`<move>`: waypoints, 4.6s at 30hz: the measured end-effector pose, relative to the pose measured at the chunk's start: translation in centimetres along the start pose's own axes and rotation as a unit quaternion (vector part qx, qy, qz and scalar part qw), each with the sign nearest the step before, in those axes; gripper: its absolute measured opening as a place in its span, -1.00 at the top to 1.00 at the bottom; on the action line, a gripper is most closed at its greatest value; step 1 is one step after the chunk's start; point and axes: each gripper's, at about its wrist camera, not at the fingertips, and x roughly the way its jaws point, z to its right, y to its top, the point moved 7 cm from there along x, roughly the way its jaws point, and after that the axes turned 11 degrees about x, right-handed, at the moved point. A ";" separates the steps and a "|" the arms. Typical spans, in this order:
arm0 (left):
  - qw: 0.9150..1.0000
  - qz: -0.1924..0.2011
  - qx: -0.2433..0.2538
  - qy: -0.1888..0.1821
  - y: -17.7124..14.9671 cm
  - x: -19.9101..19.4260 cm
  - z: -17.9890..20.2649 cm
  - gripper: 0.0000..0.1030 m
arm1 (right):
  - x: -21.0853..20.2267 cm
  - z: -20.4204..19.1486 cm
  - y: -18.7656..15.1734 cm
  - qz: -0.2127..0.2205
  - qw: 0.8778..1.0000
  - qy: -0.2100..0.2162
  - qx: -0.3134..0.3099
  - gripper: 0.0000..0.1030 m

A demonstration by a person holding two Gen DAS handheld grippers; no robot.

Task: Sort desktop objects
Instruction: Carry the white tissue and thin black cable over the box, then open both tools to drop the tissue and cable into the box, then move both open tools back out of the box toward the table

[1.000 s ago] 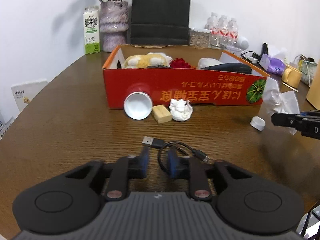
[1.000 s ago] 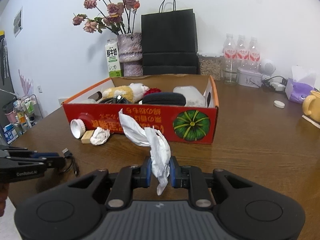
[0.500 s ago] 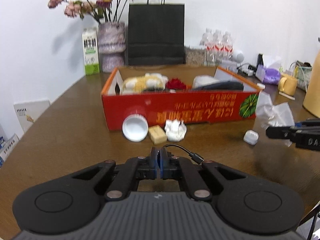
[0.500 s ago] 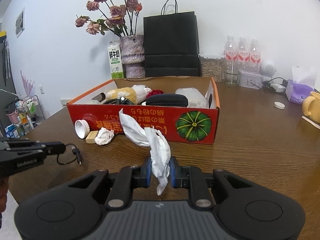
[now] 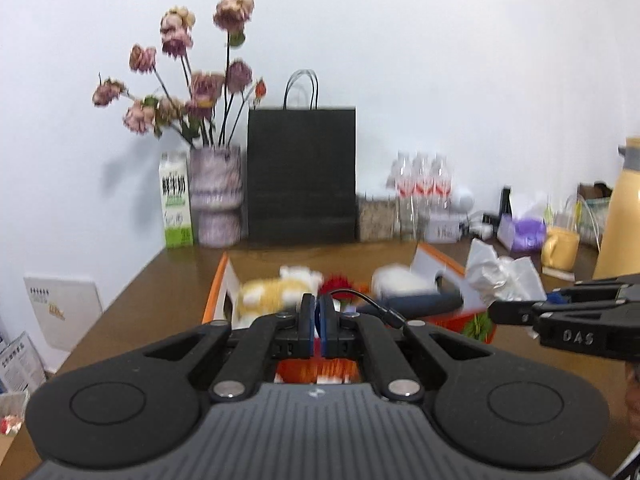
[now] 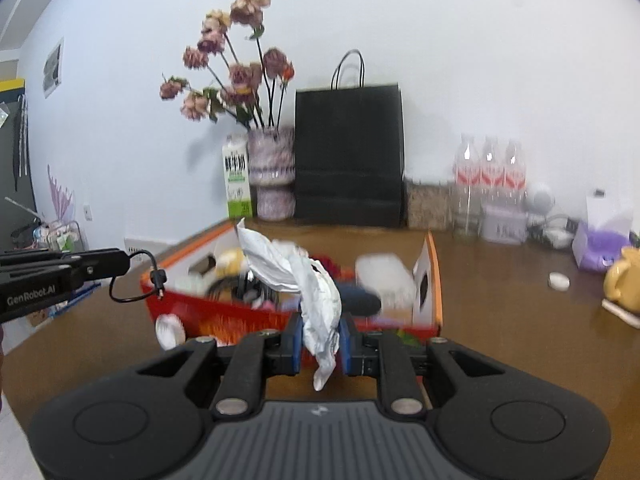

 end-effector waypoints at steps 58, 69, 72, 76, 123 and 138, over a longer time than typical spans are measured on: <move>0.995 -0.006 -0.034 0.092 0.4 15.3 -2.3 -1.00 | 14.0 2.9 5.5 0.016 0.999 -0.036 0.038 -1.00; 0.995 -0.012 -0.037 0.092 0.1 15.3 -2.3 -1.00 | 13.8 2.7 5.3 0.016 0.999 -0.036 0.033 -1.00; 0.995 -0.010 -0.040 0.090 0.3 15.1 -2.2 -1.00 | 13.3 2.3 5.5 0.022 0.999 -0.034 0.028 -1.00; 0.995 -0.007 -0.035 0.089 0.8 14.5 -2.1 -1.00 | 12.3 1.9 6.0 0.029 0.999 -0.028 0.026 -1.00; 0.991 -0.103 -0.061 0.061 -9.7 -1.2 -3.1 -1.00 | -0.2 3.6 -8.8 -0.101 0.991 -0.085 0.021 -1.00; 0.989 -0.122 -0.065 0.058 -10.8 -0.4 -3.3 -1.00 | 4.3 2.2 -7.9 -0.126 0.989 -0.077 -0.002 -0.47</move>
